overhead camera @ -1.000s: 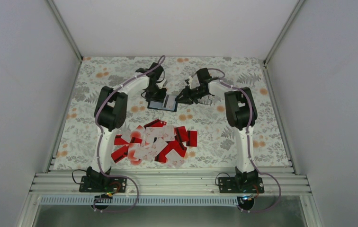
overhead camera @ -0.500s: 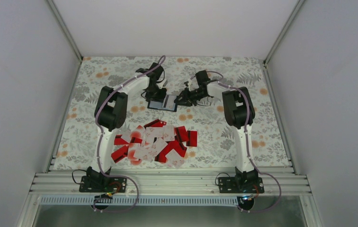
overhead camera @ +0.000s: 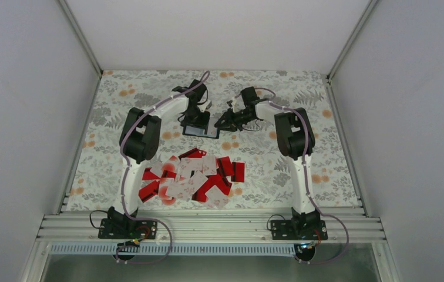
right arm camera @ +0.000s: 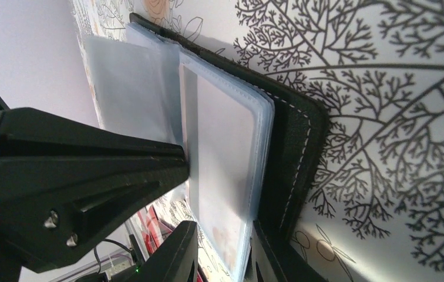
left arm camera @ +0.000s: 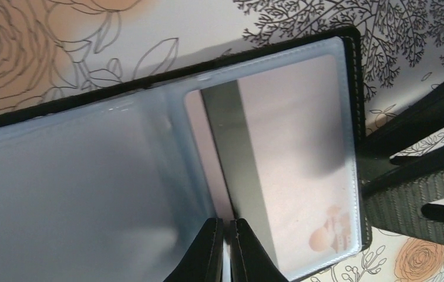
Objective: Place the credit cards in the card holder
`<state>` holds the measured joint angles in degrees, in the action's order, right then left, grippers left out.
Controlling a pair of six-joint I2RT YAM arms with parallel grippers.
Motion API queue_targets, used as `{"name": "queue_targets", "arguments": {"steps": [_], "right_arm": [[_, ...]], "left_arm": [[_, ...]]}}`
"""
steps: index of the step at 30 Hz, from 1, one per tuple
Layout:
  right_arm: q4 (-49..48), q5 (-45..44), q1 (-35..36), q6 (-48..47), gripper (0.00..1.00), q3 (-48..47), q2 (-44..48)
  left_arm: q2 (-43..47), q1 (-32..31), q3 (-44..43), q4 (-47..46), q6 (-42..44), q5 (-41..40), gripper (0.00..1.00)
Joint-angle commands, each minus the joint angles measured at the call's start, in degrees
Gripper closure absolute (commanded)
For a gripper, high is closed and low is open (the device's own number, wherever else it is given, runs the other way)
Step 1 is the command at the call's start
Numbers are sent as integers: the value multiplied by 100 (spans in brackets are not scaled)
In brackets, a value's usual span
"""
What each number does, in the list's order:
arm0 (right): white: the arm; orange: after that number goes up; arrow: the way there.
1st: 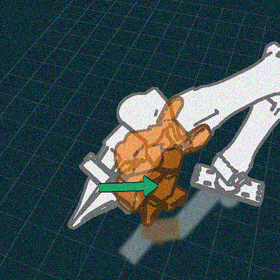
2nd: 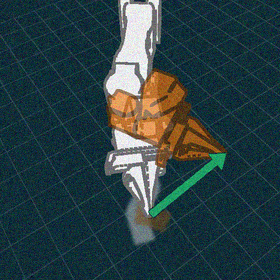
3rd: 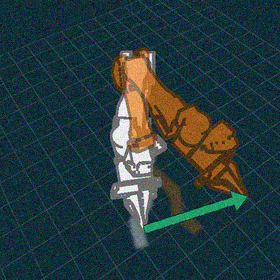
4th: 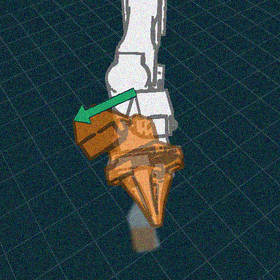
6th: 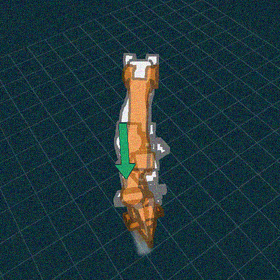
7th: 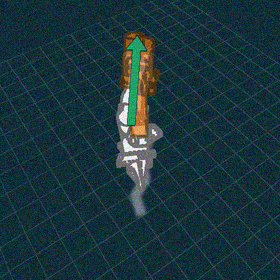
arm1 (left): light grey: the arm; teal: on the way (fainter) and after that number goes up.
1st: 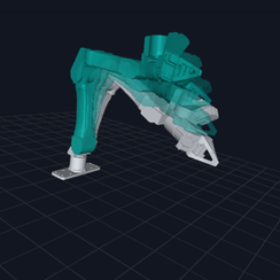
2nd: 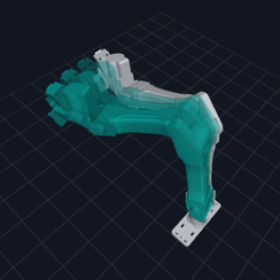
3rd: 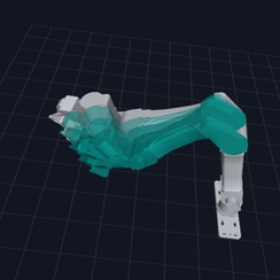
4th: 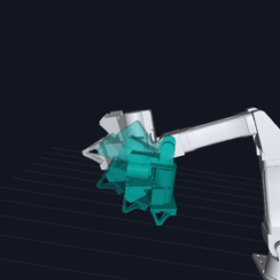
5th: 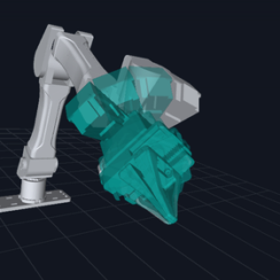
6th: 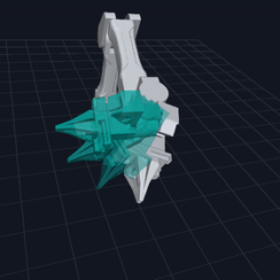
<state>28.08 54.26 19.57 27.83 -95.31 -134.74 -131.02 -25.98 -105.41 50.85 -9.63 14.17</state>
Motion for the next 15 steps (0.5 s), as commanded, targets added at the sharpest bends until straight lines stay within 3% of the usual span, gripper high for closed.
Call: {"name": "queue_targets", "arguments": {"steps": [1,15], "right_arm": [[64,67,95,-50,75,-214,-154],[118,85,119,-153,76,-242,-48]], "left_arm": [[-250,-64,-24,-13,67,101,94],[-47,-32,-149,101,-77,-44,94]]}}
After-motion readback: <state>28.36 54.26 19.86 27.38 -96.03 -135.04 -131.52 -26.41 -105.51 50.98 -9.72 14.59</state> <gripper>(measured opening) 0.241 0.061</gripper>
